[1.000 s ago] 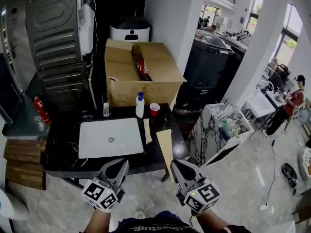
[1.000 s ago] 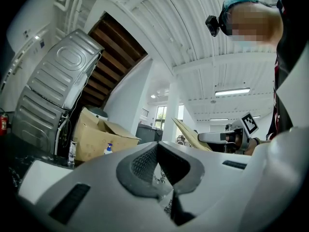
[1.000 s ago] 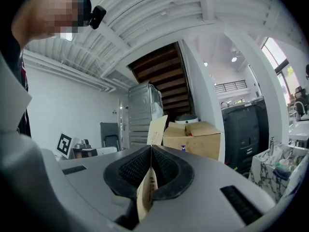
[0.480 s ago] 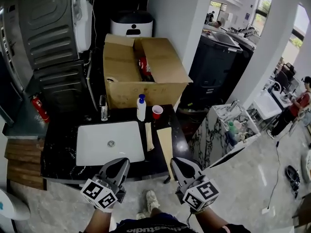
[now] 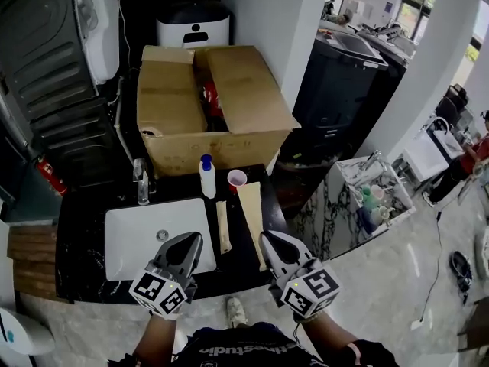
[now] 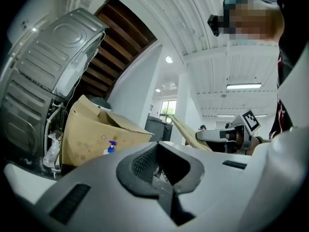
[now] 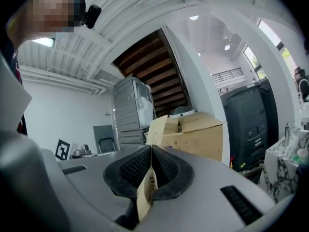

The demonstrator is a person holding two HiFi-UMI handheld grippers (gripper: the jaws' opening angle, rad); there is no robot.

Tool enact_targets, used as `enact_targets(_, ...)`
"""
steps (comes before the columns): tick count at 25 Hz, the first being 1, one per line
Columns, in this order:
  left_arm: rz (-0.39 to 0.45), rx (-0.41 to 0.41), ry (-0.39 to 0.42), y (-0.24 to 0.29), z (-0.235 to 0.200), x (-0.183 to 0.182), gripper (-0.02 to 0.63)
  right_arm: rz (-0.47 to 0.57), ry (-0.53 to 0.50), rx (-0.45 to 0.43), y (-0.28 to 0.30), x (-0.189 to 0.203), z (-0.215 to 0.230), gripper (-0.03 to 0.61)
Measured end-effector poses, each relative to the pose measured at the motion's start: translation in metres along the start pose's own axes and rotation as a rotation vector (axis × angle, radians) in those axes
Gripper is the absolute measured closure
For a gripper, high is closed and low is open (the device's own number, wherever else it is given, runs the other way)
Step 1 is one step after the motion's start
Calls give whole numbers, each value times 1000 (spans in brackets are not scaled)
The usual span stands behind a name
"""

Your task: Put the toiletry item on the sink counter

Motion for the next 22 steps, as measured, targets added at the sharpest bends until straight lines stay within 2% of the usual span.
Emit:
enact_targets(6, -60, -14, -8, 58, -30, 25, 600, -86, 74, 30, 47, 26, 61, 537)
enact_targets(12, -143, -33, -63, 83, -52, 69, 600, -238, 221, 67, 90, 91, 108, 537)
enact_targets(17, -195, -49, -98, 101, -66, 94, 600, -349, 267, 96, 120, 138, 135, 537)
enact_targets(22, -241, -46, -133, 113, -74, 118, 600, -474, 322, 164, 142, 174, 162, 537)
Point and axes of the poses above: the fingertips, and each gripper's own axes: y forward along the fingers, z to its right, x out of its underside, the point moved 5 cm from there along -y, backward along the fingers, and after that the axes turned 10 degrees about -z, right-handed, at the moved point
